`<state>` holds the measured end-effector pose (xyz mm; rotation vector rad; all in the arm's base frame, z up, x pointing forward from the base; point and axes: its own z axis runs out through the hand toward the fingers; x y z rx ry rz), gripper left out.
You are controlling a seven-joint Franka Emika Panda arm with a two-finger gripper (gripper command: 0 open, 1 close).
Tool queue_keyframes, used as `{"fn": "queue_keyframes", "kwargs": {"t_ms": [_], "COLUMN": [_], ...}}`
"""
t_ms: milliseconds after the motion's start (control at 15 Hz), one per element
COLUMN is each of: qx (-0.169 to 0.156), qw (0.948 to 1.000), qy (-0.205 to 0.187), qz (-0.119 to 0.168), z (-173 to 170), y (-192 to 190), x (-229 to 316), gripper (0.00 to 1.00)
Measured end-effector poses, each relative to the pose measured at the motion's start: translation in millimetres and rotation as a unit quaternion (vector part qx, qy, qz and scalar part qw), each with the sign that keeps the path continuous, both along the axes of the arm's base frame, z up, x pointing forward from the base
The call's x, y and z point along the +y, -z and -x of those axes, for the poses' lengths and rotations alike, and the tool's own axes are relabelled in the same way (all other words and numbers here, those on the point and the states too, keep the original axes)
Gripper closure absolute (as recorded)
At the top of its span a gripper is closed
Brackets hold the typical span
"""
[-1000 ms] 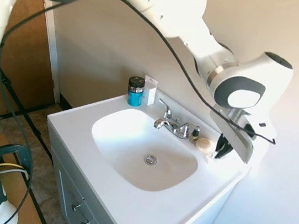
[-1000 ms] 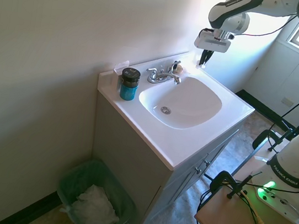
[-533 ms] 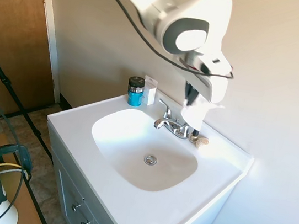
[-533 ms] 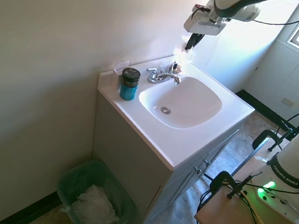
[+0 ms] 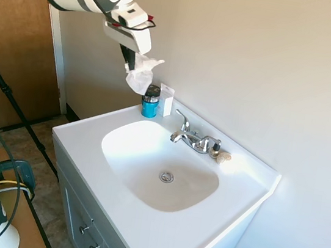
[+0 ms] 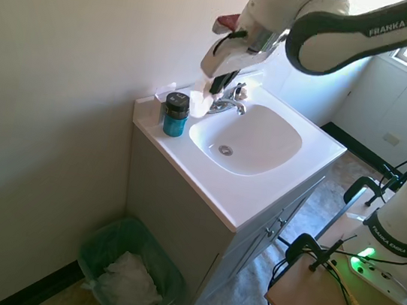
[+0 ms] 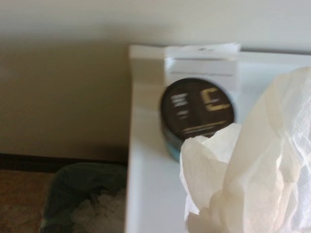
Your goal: Throw the tissue in the trash bin
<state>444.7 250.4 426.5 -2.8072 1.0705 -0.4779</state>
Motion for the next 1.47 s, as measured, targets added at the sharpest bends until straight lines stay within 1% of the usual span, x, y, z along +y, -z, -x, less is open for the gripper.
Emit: {"fn": "queue_keyframes", "kwargs": {"t_ms": [200,400,600,667,800,1000,1200,1467], "qx": [0.03,0.06,0.088,0.096,0.112,0.127,0.137,0.143], "qw": [0.9993,0.9974,0.9948,0.9939,0.9921,0.9904,0.9892,0.9889], "qy": [-0.018,-0.035,-0.043,-0.044,-0.046,-0.044,-0.04,-0.019], "qz": [0.013,0.019,0.028,0.032,0.035,0.031,0.033,0.038], "z": [-5,-7,-9,-11,-14,-18,-21,-21], "y": [43,87,119,130,152,170,190,210], "x": [52,104,133,137,149,167,179,187], "gripper": [1.0,1.0,1.0,0.0,0.0,0.0,0.0,0.0]}}
